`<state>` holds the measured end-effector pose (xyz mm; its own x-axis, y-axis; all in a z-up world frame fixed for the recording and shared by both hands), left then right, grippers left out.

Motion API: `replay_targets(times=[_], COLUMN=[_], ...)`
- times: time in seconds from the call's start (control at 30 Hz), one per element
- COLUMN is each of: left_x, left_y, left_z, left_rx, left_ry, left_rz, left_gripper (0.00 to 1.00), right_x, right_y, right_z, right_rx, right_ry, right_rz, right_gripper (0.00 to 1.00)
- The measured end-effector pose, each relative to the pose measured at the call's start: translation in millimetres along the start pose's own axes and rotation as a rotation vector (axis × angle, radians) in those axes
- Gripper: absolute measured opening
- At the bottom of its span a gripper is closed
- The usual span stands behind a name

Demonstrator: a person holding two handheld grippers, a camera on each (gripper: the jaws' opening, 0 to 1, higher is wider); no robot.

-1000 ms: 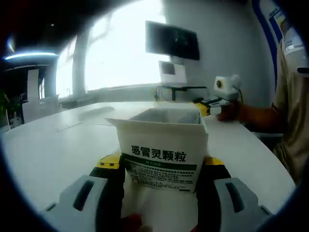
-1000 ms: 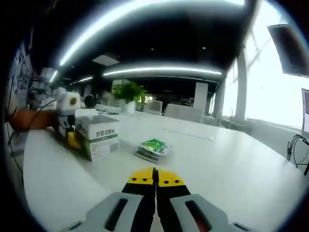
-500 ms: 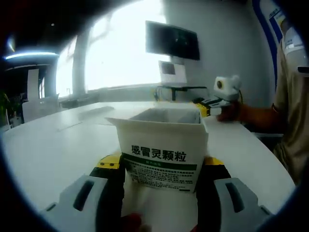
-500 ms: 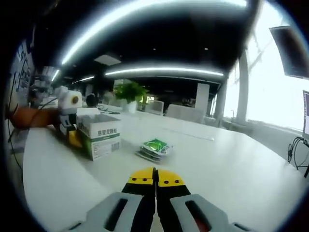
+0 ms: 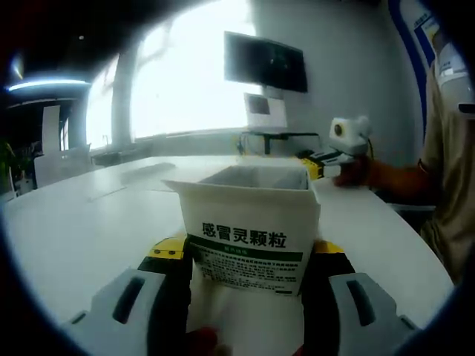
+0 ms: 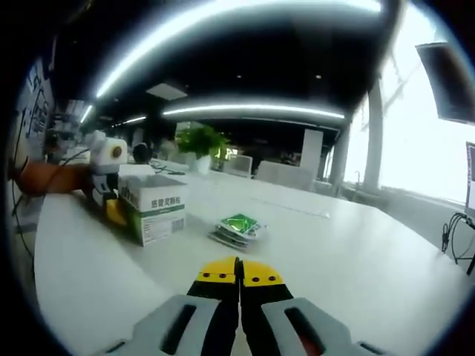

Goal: Take out ganmaoling bag from box put it on table

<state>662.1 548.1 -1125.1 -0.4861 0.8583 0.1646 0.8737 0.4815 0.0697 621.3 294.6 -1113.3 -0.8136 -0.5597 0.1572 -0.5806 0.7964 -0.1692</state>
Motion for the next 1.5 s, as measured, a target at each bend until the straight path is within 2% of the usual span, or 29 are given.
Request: replay_targets(times=[1.0, 1.23, 1.37, 1.5], left_x=[0, 0, 0, 0], left_y=[-0.7, -0.9, -0.8, -0.9], left_z=[-0.1, 0.0, 0.2, 0.3], left_rx=[0.0, -0.001, -0.001, -0.001], left_ry=[0.001, 0.001, 0.002, 0.002], left_rz=[0.0, 0.0, 0.0, 0.0], left_gripper=[0.5, 0.5, 0.5, 0.5], right_x=[1, -3, -7, -11], right_y=[2, 5, 10, 13], right_z=[-4.3, -11.3, -20.0, -29.6], right_rx=[0.04, 0.104, 0.061, 0.079], right_ry=[-0.008, -0.003, -0.008, 0.017], right_rz=[0.017, 0.052, 0.035, 0.04], right_gripper=[0.0, 0.0, 0.0, 0.0])
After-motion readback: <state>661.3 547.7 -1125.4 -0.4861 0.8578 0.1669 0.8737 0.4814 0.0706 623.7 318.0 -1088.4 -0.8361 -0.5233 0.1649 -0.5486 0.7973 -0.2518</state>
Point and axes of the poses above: the point that each gripper's makers call its tool centre point, and the gripper's own axes: x roughly backward along the fingers, y roughly to its left, z roughly out of its underside, the point moved 6 cm from there along x, roughly backward along the fingers, and after that the axes turned 6 degrees about -z, right-handed, at the moved point
